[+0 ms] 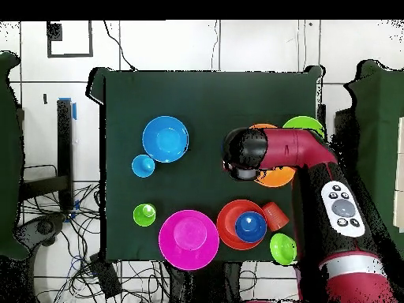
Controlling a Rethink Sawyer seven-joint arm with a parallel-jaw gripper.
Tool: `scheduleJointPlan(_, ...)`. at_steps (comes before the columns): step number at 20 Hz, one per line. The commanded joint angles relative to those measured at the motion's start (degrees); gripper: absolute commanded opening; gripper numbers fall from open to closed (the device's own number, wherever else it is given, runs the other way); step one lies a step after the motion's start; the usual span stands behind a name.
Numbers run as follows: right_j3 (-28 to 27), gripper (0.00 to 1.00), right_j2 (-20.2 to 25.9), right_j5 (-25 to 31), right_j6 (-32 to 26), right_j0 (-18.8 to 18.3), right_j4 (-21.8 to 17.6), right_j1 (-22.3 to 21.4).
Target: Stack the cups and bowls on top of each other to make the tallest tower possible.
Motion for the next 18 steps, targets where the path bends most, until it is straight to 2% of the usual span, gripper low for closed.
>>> scheduleJointPlan(1, -3.3, 0.0, 0.8, 7.5, -0.9, 1.0, 2.8, -5.3)
scheduleJointPlan(8, -3.2, 0.0, 0.5, 12.1, -1.9, 0.8, 4.6, -8.2)
scheduleJointPlan(11, -1.8, 0.0, 1.6, 10.0, -6.1, 1.1, 3.3, -12.2)
scheduleJointPlan(12, 0.1, 0.0, 2.3, 7.4, -7.2, 0.8, 3.4, -14.0)
scheduleJointPlan(16, 9.5, 0.0, 1.1, 2.2, -2.2, 1.8, 6.6, -21.1)
scheduleJointPlan(18, 12.6, 0.0, 0.6, 0.2, -0.4, 2.7, 7.3, -23.7)
